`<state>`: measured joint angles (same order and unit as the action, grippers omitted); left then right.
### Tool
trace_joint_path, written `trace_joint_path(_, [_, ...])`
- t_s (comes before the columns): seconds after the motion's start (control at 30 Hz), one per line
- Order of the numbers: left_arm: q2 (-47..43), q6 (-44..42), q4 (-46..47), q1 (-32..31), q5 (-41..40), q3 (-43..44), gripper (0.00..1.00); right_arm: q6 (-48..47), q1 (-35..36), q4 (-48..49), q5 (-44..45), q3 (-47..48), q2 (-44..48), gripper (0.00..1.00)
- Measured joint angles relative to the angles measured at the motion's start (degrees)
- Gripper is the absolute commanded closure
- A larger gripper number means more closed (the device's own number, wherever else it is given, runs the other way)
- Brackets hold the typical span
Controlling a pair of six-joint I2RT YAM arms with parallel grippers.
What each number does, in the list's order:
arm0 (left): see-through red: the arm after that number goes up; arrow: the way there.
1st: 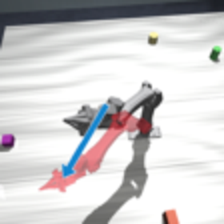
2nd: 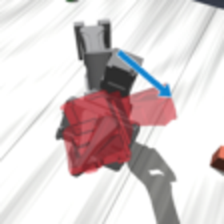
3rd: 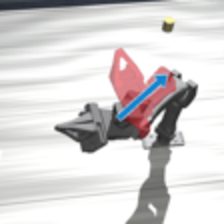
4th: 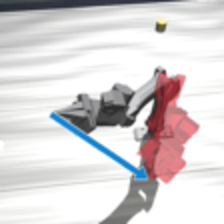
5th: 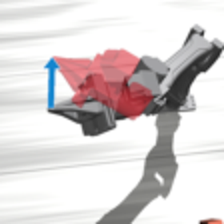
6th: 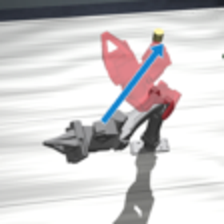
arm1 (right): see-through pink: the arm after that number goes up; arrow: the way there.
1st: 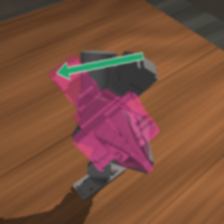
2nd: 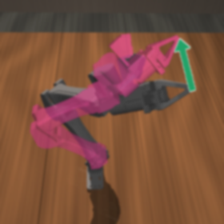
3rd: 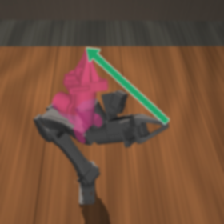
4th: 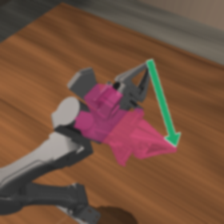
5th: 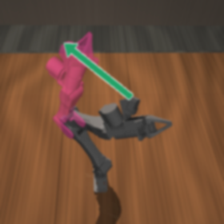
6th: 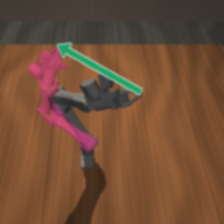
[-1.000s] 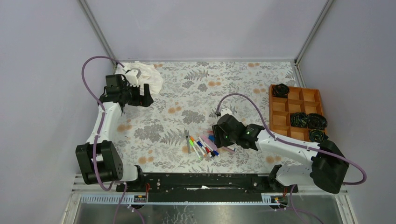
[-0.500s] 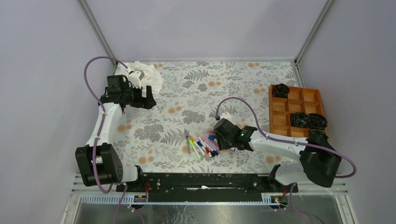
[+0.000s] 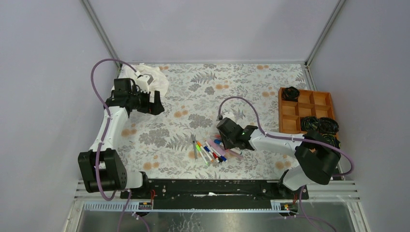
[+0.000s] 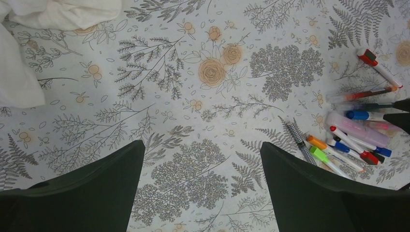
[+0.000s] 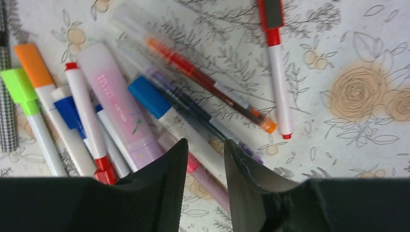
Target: Open the pen caps
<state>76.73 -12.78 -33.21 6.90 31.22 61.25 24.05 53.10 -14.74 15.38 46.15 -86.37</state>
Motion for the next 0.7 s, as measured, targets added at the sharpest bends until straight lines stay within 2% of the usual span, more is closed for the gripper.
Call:
trace_joint_path(0.17, [0.00,-0.09,-0.13,-0.15,0.44,0.00,0.01,-0.63,-2.62,0.50,-0.70,0.00,0.00,0.65])
trace_joint_path(0.37, [-0.04,-0.31,-0.24,-0.17,0.63,0.00,0.01,-0.79,-2.75,2.99,-4.04,-1.84,0.59,0.65])
trace_joint_path(0.47, [-0.22,-0.66,-0.26,-0.17,0.66,0.00,0.02,-0.55,-2.73,4.15,-5.40,-3.96,2.21,0.62])
trace_joint_path(0.57, [-0.50,-0.90,-0.26,-0.17,0.68,0.00,0.01,-0.31,-2.73,4.55,-6.03,-5.62,3.08,0.55])
trace_joint_path(0.7, [-0.61,-0.92,-0.26,-0.17,0.70,0.00,0.01,-0.26,-2.73,3.67,-6.08,-6.27,3.21,0.55])
